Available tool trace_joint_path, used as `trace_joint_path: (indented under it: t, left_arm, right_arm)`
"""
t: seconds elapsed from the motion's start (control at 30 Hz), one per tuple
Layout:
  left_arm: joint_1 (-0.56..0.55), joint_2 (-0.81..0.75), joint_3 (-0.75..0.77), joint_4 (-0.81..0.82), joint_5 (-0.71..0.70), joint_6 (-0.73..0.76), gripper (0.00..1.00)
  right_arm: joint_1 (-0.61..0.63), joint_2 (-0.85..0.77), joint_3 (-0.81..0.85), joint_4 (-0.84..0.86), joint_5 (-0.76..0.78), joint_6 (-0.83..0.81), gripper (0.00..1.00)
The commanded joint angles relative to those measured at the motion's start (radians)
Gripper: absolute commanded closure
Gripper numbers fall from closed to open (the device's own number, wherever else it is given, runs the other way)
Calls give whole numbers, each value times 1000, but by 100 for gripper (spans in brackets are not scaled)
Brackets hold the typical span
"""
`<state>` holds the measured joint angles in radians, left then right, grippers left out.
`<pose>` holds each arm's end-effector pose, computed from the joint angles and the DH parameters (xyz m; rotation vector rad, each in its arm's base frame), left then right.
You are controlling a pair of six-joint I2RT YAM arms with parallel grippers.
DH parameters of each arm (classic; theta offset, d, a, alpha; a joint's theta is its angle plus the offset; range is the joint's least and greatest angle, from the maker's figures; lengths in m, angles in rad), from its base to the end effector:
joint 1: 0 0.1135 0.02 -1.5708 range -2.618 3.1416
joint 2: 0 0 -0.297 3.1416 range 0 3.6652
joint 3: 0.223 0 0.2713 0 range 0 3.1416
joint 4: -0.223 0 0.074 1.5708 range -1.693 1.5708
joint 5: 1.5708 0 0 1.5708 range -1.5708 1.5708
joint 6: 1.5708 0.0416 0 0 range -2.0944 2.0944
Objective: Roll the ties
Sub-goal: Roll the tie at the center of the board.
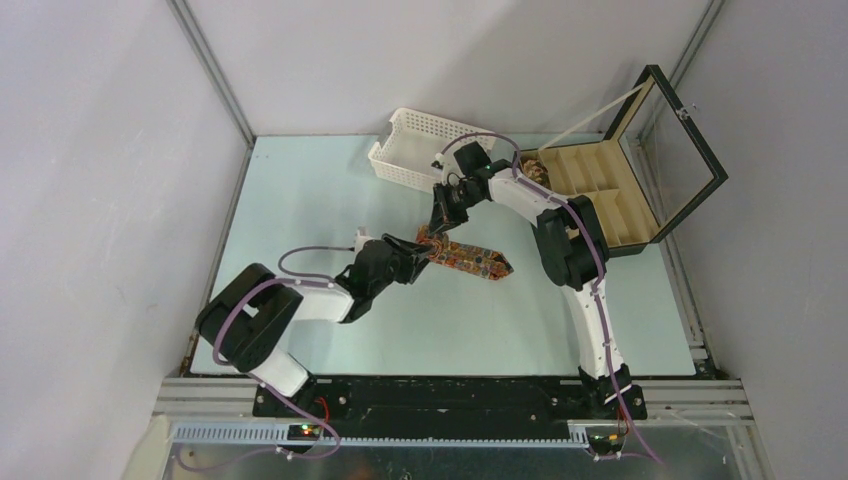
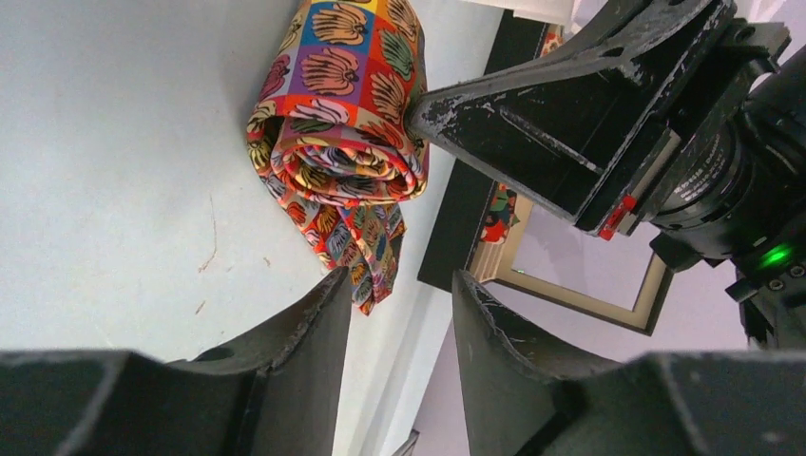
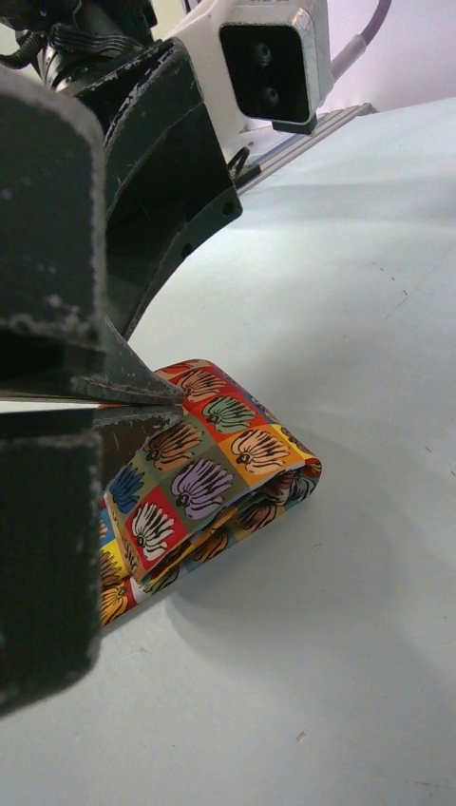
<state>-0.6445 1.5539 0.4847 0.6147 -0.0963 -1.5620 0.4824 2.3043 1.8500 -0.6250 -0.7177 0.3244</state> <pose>0.2410 -0.1761 0.1567 -1.0700 2.0118 -1.2200 0.4592 0.2713 0.1791 -0.4703 2.6944 1.2075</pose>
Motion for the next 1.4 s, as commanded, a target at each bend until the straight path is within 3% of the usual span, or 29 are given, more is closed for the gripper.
trace_joint_path:
  t: [0.0,0.37,1.37]
  left_arm:
    - [20,36,34,108,8,-60,52]
    - [47,109,35,180,-7,-78,60]
    - [104,219,72,248,-25,-95,57]
  right_arm:
    - [0,-22,-6,20,21,-6,100]
    - [1,-20,-8,25,19,-2,100]
    - [4,-13,-9,27,10,-6,100]
